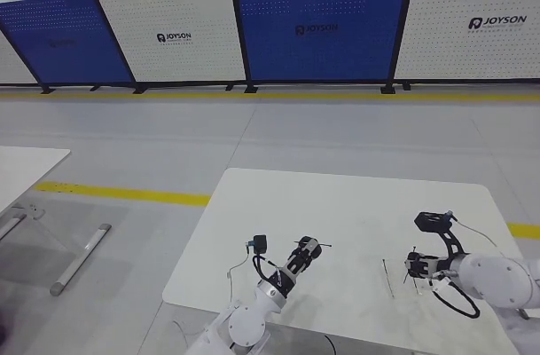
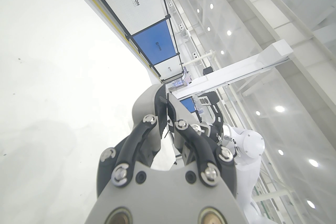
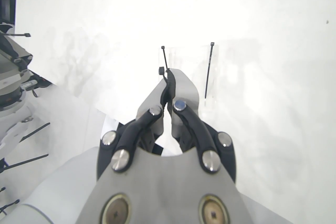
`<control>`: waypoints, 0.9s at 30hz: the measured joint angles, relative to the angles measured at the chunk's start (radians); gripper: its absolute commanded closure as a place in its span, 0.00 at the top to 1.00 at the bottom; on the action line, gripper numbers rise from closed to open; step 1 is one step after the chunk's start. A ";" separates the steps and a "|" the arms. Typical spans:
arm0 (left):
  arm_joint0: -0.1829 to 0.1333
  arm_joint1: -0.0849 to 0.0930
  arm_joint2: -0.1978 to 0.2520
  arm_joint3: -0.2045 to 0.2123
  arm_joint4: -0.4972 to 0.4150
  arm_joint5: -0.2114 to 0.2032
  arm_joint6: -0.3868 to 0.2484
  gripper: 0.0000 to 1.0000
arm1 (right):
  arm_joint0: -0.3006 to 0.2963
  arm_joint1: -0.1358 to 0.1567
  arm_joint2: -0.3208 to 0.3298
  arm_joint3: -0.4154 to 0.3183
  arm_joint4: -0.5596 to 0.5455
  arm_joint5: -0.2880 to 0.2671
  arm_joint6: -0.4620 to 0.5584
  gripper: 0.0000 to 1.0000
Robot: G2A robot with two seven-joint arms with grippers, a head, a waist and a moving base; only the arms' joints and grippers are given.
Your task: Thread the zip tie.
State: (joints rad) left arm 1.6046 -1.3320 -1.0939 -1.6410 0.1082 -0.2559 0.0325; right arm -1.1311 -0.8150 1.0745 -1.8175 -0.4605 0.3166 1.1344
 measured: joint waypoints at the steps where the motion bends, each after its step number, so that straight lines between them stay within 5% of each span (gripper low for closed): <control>1: 0.000 0.000 0.000 0.000 0.000 0.000 0.000 0.00 | -0.004 -0.003 -0.003 0.006 0.002 0.004 -0.022 0.00; 12: 0.016 0.007 0.008 -0.023 0.043 -0.047 -0.013 0.00 | -0.025 -0.057 -0.068 -0.018 0.099 0.023 -0.403 0.00; 27: 0.013 0.008 0.012 -0.027 0.095 -0.047 0.023 0.00 | -0.037 -0.064 -0.075 -0.002 0.088 0.023 -0.452 0.00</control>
State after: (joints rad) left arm 1.6175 -1.3243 -1.0817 -1.6677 0.2036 -0.3031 0.0556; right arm -1.1684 -0.8795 0.9995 -1.8196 -0.3722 0.3393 0.6821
